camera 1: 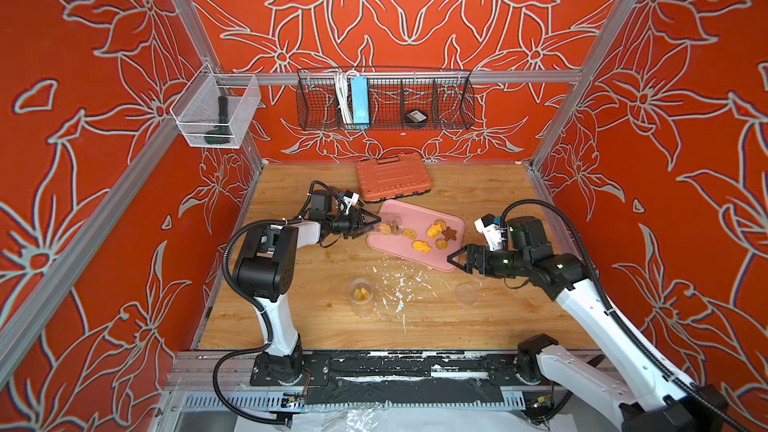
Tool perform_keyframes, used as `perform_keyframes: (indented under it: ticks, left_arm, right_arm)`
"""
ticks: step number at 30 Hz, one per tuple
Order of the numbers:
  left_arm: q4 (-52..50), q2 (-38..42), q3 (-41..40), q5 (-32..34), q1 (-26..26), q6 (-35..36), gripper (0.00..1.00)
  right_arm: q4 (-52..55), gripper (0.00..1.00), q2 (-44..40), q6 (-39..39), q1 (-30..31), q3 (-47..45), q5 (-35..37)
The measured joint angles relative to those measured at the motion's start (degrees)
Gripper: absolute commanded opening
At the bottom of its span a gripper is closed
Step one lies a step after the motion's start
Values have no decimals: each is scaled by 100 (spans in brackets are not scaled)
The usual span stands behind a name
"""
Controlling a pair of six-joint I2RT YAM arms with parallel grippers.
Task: Pour the cookies out of the jar
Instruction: Pour the cookies in the jar onto the tray.
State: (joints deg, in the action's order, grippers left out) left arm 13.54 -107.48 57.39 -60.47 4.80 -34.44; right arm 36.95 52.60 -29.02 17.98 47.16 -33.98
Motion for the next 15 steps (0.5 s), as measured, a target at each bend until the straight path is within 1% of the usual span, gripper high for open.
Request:
perform_keyframes:
  ticks: [3,6,10,15]
  left_arm:
    - [326,7,-118,-116,-9,-216,58]
    - [164,7,-94,-85,-15,-144,58]
    - [444,7,-129,-181,-35,-354,58]
    - [96,9,-35,-9,-37,-66,58]
  right_arm:
    - [-26,99,-11,-2,0,-20,2]
    - [-26,99,-20,-2,0,-20,2]
    - [-33,99,-20,-4,0,-20,2]
    - [-37,99,-20,-20,0,-20,2]
